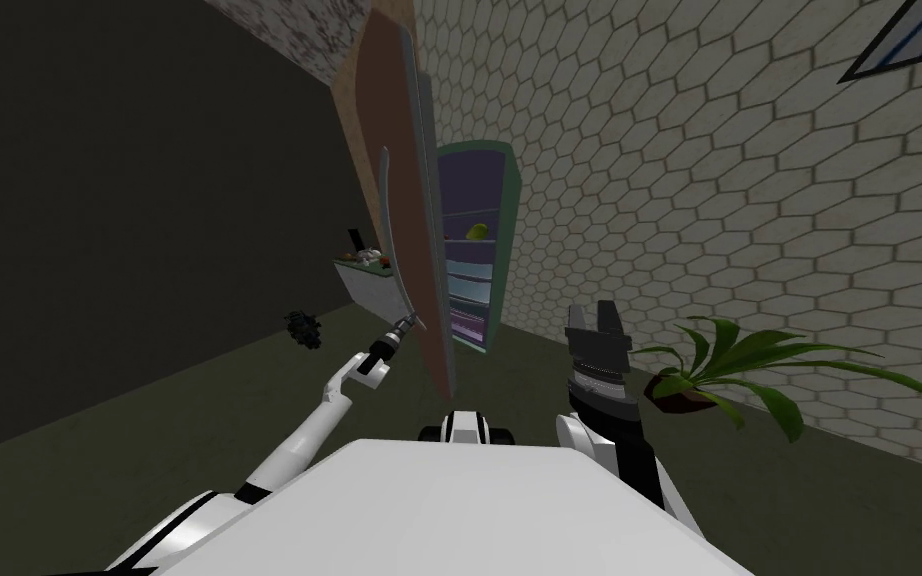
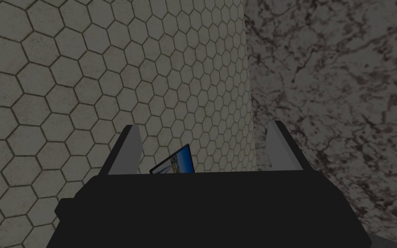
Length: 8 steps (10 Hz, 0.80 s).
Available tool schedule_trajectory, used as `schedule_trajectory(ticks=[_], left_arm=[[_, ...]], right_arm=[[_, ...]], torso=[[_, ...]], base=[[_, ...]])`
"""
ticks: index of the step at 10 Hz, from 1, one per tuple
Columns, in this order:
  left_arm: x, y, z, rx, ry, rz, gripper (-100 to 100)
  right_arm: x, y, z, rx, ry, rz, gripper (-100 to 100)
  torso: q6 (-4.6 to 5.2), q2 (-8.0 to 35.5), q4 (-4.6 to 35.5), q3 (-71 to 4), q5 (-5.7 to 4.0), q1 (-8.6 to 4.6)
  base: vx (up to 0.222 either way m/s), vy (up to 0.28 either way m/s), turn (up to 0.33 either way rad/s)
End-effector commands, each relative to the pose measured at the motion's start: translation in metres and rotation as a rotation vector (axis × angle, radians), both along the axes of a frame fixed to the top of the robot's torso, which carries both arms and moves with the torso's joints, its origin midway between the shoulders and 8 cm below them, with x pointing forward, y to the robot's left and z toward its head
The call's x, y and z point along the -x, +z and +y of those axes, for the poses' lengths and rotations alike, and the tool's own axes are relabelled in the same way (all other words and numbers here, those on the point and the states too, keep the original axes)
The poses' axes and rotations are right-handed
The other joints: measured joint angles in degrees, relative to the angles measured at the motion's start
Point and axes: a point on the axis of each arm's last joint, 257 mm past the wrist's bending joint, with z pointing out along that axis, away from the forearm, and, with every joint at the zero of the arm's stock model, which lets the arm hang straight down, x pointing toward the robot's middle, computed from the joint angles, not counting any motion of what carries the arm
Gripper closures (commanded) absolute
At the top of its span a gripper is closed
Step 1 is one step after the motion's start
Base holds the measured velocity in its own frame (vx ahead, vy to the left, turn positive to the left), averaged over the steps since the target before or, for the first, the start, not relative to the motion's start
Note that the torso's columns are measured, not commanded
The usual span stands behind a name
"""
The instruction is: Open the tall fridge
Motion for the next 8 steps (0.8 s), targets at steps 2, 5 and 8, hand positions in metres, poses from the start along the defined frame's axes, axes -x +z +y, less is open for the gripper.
schedule_trajectory(ticks=[2,5,8], left_arm=[[0.007,0.009,-0.013,0.000,-0.049,-0.014,100],[0.017,0.009,-0.031,0.003,-0.104,-0.011,100],[0.028,0.007,-0.049,0.009,-0.159,-0.006,100]], right_arm=[[0.000,0.000,0.000,0.000,0.000,0.000,0],[0.000,0.000,0.000,0.000,0.000,0.000,0],[0.000,0.000,0.000,0.000,0.000,0.000,0]], torso=[[0.16,-0.11,0.00,-0.07,-0.04,0.03],[0.15,-0.19,0.01,-0.13,-0.10,-0.21],[0.19,-0.09,-0.06,-0.06,-0.04,-0.09]], base=[[-0.070,0.340,-0.093],[-0.069,0.281,-0.055],[-0.049,0.288,-0.085]])
